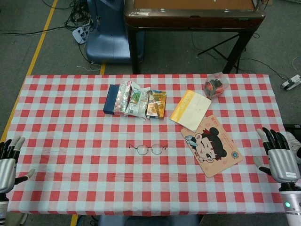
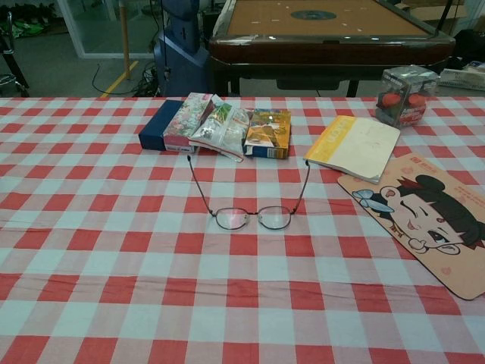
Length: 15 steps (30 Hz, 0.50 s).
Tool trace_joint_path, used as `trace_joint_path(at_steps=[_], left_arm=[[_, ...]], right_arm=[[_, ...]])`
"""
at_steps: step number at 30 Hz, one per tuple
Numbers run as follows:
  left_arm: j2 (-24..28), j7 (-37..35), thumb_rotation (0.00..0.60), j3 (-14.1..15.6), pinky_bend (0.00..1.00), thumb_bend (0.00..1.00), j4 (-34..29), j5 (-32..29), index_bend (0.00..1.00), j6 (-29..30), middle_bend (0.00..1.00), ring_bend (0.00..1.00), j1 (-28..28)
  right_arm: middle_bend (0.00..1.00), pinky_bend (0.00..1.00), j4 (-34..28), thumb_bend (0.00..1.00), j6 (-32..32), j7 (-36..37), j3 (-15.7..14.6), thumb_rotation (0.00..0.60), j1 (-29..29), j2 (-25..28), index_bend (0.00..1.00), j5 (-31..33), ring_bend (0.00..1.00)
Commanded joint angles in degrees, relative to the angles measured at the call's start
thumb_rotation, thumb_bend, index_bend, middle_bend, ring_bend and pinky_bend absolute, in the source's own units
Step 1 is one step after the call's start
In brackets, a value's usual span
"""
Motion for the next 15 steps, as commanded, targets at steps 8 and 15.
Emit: trace_joint_path(at_steps=[8,15], left_arm=[[-0.80,-0.42,0.600,0.08,0.00,0.16,1.04,0.74,0.00,1.17,0.00,0.00,0.49],[-0.85,-0.75,0.600,0.18,0.00,0.16,1.21,1.06,0.00,1.64,0.00,0.00,0.84]], right_arm=[[0.07,0.05,-0.50,0.29,0.48,0.20,0.20,0.600,0.48,0.57,0.00,-1.21,0.00],[0.10,0.05,-0.60,0.30,0.23,0.36,-0.20,0.600,1.04,0.59,0.00,-2.64,0.00]])
